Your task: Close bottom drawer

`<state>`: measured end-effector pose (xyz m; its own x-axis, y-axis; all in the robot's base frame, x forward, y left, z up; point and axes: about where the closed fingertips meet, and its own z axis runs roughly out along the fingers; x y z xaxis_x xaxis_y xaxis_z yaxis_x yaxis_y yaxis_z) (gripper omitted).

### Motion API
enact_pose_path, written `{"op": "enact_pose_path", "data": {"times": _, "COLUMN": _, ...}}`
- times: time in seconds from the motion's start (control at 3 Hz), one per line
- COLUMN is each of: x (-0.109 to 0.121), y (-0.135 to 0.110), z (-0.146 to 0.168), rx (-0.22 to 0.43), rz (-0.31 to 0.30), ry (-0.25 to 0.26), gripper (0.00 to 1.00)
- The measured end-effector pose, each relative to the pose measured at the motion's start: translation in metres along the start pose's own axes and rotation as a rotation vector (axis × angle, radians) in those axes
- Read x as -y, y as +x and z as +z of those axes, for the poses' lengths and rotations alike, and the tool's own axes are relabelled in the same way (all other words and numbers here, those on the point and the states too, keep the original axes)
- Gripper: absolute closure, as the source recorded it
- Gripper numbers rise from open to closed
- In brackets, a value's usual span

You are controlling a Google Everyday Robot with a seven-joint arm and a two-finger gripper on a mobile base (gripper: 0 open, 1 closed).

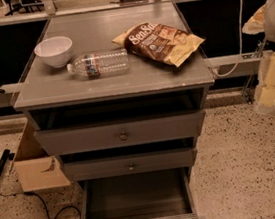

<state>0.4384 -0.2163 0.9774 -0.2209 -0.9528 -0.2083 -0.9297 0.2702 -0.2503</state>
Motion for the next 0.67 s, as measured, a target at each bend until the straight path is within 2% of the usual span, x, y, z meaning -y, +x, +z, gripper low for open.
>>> {"op": "enact_pose_path", "data": {"times": 0.33, "x": 0.0011, "y": -0.0001, "z": 0.0005, "rx": 0.003, "rz": 0.003, "ry": 0.001, "gripper": 0.0}}
{"op": "enact_pose_path", "data": {"times": 0.67, "x": -0.0032, "y": 0.0095, "z": 0.0058, "rx": 0.02, "rz": 0.039, "ry": -0.012, "gripper": 0.0}}
